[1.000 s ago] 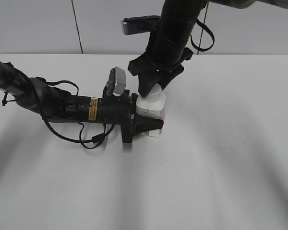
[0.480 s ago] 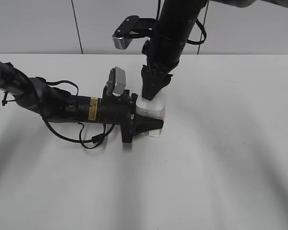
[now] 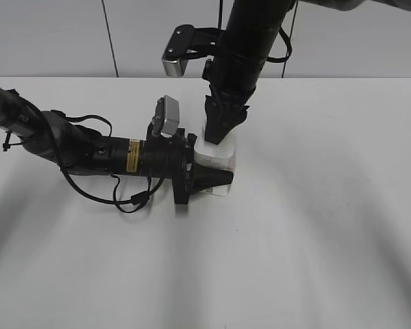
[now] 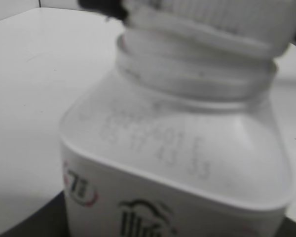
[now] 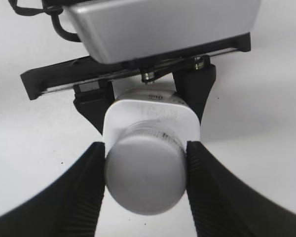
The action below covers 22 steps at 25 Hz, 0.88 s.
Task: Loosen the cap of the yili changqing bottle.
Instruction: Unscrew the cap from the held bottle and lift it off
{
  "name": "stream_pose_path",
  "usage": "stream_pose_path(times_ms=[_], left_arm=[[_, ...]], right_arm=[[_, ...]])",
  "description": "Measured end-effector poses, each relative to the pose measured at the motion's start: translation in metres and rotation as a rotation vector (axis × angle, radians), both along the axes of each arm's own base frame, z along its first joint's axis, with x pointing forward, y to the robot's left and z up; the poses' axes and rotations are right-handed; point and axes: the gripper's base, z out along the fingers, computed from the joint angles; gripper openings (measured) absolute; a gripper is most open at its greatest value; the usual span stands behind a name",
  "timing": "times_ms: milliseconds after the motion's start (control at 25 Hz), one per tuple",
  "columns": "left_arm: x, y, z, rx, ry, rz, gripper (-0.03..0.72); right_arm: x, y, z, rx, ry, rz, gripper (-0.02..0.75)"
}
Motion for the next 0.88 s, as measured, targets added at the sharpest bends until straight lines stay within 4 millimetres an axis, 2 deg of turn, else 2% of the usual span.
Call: stream_pose_path(times_ms=[360, 680, 880], left_arm=[[0.0, 0.0, 0.0, 0.001, 0.004, 0.002, 0.397], [0.0, 0.0, 0.0, 0.001, 0.004, 0.002, 0.397], [0.0, 0.0, 0.0, 0.001, 0.004, 0.001, 0.397]], right_arm=[[-0.001, -0.001, 0.004, -0.005, -0.014, 0.009, 0.396], [-0.004, -0.004, 0.023, 0.009, -0.054, 0.004, 0.392], [-0.007, -0.006, 0.037, 0.03, -0.052, -0.086, 0.389]])
